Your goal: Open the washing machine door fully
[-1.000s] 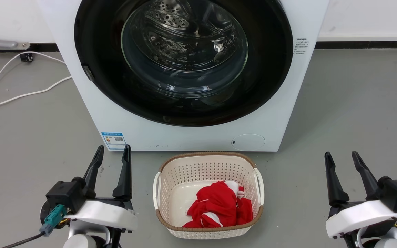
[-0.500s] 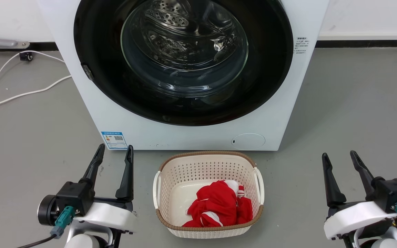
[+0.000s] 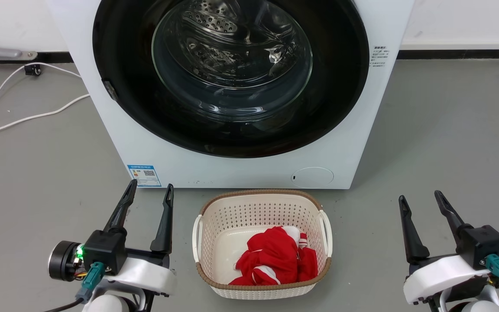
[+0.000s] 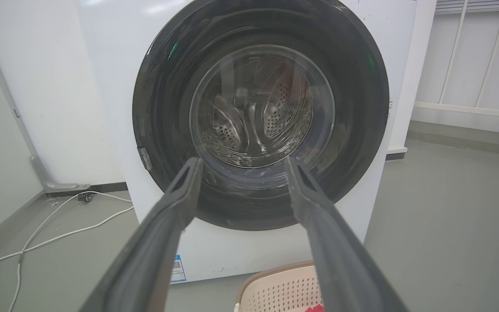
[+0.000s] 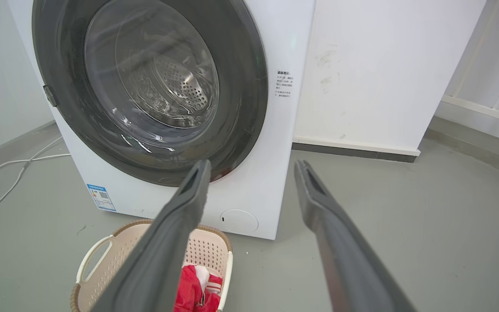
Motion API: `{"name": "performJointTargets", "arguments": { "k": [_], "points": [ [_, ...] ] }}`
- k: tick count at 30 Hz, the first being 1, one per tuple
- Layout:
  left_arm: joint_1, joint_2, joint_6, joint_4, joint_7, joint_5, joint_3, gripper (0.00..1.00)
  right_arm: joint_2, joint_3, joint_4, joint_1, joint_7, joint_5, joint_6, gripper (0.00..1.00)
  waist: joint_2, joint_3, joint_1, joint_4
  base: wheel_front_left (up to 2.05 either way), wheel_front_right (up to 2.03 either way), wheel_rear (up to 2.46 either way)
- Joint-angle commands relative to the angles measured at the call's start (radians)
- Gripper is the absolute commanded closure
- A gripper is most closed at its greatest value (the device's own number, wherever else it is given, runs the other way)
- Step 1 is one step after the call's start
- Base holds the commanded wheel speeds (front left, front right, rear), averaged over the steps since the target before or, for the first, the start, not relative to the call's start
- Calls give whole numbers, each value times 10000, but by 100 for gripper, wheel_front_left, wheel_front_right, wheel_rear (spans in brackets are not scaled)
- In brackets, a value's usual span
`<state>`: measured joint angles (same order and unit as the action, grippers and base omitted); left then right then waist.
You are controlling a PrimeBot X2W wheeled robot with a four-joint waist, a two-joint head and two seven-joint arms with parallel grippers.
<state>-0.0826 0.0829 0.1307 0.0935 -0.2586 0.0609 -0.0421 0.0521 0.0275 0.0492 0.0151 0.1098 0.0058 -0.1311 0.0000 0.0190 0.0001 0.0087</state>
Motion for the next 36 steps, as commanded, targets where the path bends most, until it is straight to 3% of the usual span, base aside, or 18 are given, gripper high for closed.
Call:
{"name": "performJointTargets", "arguments": {
  "k": [1,20,21,22,23,24,33,36],
  "points": [
    [8,-7,1,-13,-89,-211,-24,0,-33,-3,16,-38,64,-206,5,0,0,6,-1,0,0,0,0],
    [-23,-78,1,118,-70,-67,47,0,-34,48,327,119,236,364,7,0,0,61,-1,-13,0,0,0],
    [-32,-78,1,122,-70,-59,44,0,-34,48,367,123,222,444,7,7,0,65,-1,-11,0,0,0],
    [-42,-77,1,128,-70,-52,42,0,-34,42,377,138,229,468,5,51,0,68,-1,-8,0,0,0],
    [-50,-80,1,132,-70,-51,41,0,-34,24,358,165,287,522,7,85,0,72,-1,-6,0,0,0],
    [-57,-78,1,135,-70,-51,44,0,-34,14,356,181,300,542,7,100,0,76,-1,-7,0,0,0],
    [-71,-88,1,148,-70,-32,69,0,-34,-112,219,289,878,1297,5,100,0,86,-1,-11,0,0,0],
    [-75,-78,1,151,-70,-40,47,0,-34,-176,156,348,1166,2486,5,100,0,74,-1,-10,0,0,0]
  ]
}}
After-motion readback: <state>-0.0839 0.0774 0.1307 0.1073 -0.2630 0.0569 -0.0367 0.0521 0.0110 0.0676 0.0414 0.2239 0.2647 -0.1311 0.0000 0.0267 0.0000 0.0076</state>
